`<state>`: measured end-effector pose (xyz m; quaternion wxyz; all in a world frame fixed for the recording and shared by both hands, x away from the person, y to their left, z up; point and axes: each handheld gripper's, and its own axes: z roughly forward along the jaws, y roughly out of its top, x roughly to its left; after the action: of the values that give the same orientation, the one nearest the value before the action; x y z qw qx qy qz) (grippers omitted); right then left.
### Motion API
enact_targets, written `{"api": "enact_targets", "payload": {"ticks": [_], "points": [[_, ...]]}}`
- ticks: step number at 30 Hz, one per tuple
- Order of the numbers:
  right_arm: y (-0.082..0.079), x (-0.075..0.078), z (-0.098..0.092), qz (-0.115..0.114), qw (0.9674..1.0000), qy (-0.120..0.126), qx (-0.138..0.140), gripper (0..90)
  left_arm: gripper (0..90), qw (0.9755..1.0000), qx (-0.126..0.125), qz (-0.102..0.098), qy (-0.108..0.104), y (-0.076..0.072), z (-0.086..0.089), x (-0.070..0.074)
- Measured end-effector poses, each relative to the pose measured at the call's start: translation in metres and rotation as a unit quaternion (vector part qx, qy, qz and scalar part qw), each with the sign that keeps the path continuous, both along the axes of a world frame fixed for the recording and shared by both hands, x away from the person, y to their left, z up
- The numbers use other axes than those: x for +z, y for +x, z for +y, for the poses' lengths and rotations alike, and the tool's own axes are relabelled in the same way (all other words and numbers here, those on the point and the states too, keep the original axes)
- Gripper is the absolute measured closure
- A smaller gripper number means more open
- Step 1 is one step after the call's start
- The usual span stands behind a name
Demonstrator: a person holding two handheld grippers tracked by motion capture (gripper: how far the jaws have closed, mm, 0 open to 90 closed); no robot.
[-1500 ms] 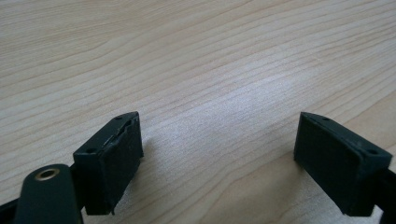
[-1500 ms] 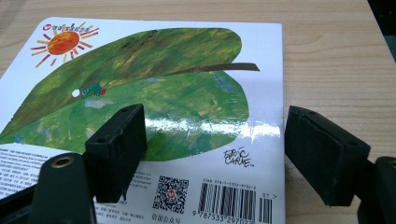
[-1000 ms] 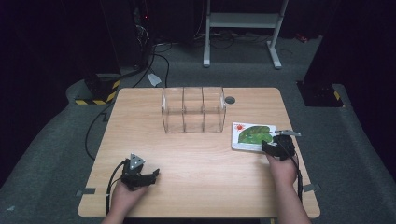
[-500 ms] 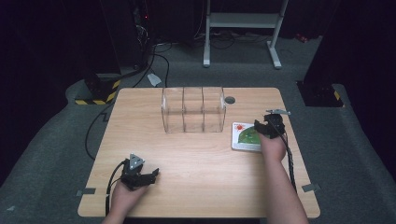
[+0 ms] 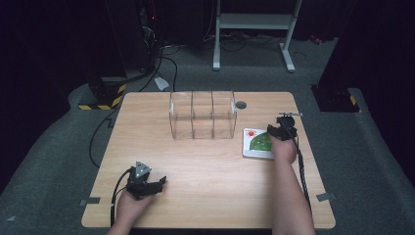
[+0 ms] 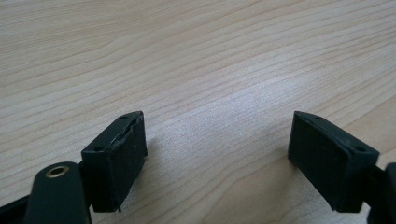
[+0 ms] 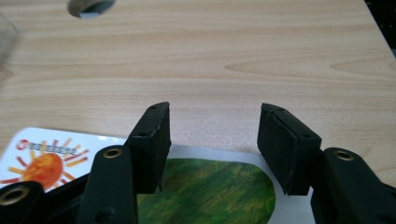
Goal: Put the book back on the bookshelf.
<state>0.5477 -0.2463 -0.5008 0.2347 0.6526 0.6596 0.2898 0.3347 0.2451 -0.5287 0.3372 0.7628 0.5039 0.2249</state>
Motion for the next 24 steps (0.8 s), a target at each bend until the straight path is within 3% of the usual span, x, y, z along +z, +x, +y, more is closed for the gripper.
{"api": "enact_targets", "payload": {"ticks": [4, 12, 24], "points": [[0.000, -0.002, 0.004, 0.004, 0.9998, -0.016, 0.010, 43.6, 19.4, 1.0000, 0.000, 0.000, 0.000, 0.000, 0.000, 0.000], [-0.008, 0.002, 0.006, 0.026, 0.9991, -0.017, 0.029, 43.7, 19.4, 1.0000, 0.000, 0.000, 0.000, 0.000, 0.000, 0.000], [-0.031, 0.001, 0.017, 0.020, 0.9975, -0.023, 0.063, 43.6, 19.4, 1.0000, 0.000, 0.001, 0.000, 0.000, 0.000, 0.000]]}}
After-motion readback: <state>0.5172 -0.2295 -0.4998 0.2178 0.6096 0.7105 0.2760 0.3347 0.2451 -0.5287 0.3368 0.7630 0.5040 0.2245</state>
